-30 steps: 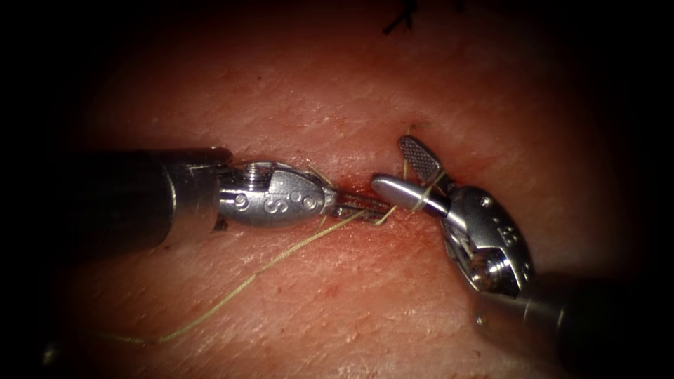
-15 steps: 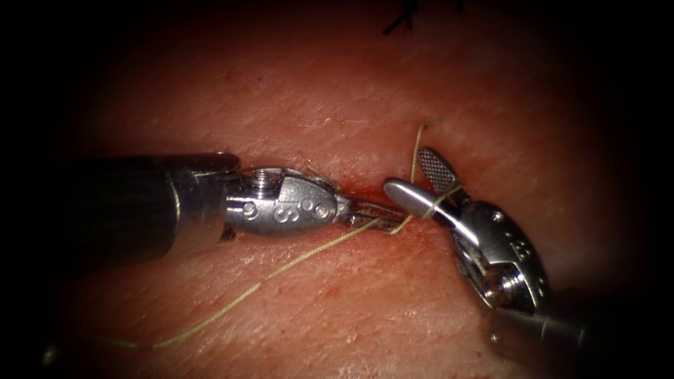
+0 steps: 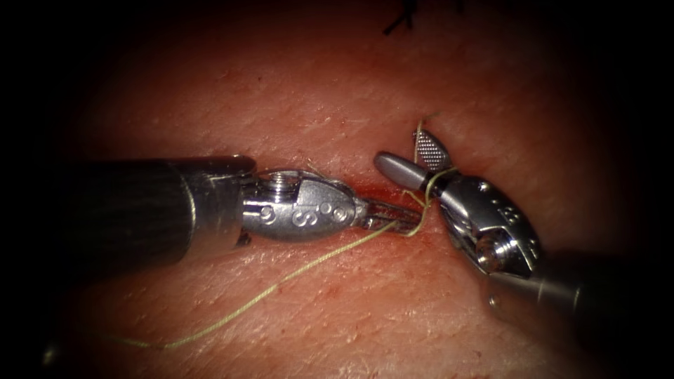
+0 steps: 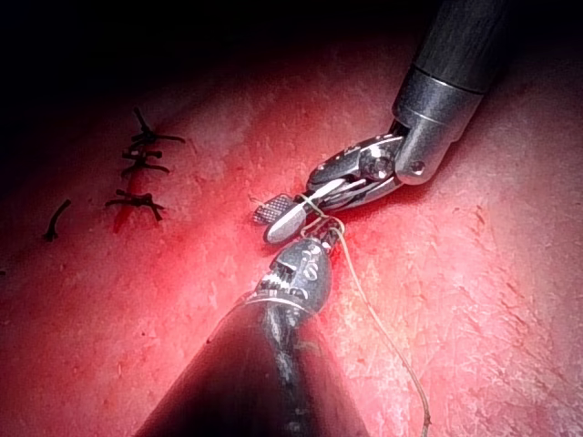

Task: Wound Closure

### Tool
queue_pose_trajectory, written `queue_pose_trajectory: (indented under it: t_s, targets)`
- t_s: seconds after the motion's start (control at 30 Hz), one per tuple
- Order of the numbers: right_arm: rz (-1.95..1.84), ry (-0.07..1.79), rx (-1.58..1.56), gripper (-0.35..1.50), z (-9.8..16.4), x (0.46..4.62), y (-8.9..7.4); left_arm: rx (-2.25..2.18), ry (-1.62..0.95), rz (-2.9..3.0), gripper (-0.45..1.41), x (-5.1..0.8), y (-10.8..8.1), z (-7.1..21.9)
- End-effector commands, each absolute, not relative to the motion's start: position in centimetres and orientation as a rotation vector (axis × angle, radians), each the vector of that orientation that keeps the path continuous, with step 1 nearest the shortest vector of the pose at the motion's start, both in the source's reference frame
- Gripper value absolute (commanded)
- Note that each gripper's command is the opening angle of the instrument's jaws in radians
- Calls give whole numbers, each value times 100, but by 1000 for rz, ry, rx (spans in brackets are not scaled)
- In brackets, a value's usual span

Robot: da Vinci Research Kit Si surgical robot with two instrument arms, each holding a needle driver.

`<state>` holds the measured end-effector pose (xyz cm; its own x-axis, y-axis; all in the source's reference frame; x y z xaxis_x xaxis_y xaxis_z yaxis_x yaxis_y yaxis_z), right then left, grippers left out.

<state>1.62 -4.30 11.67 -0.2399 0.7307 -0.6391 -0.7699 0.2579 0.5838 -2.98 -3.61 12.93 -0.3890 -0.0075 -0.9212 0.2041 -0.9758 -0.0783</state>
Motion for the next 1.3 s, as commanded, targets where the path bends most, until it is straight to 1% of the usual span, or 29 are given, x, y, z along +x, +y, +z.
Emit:
queue_pose_trajectory:
  t_s: [0.03,0.07,0.13,0.17,0.33,0.47,0.8,1.3]
  targets:
    - [1408,1158,-28,86,1177,168,-434,1659,269,-2499,-45,-302,-361,1299]
    - [1401,1163,-20,66,1178,167,-436,1659,269,-2499,-45,-302,-361,1299]
    - [1395,1198,-18,-31,1175,163,-440,1659,269,-2498,-45,-301,-361,1300]
    - [1399,1217,-25,-35,1172,161,-441,1659,269,-2498,-45,-301,-361,1300]
    - [1370,1279,-123,-35,1142,155,-434,1655,263,-2495,-45,-299,-362,1308]
    - [1339,1285,-167,-35,1124,155,-429,1650,254,-2488,-45,-298,-362,1314]
    - [1270,1295,-149,-35,1127,169,-449,1656,273,-2500,-45,-286,-347,1322]
    - [1204,1278,-106,-35,1152,166,-483,1674,303,-2566,-45,-256,-268,1296]
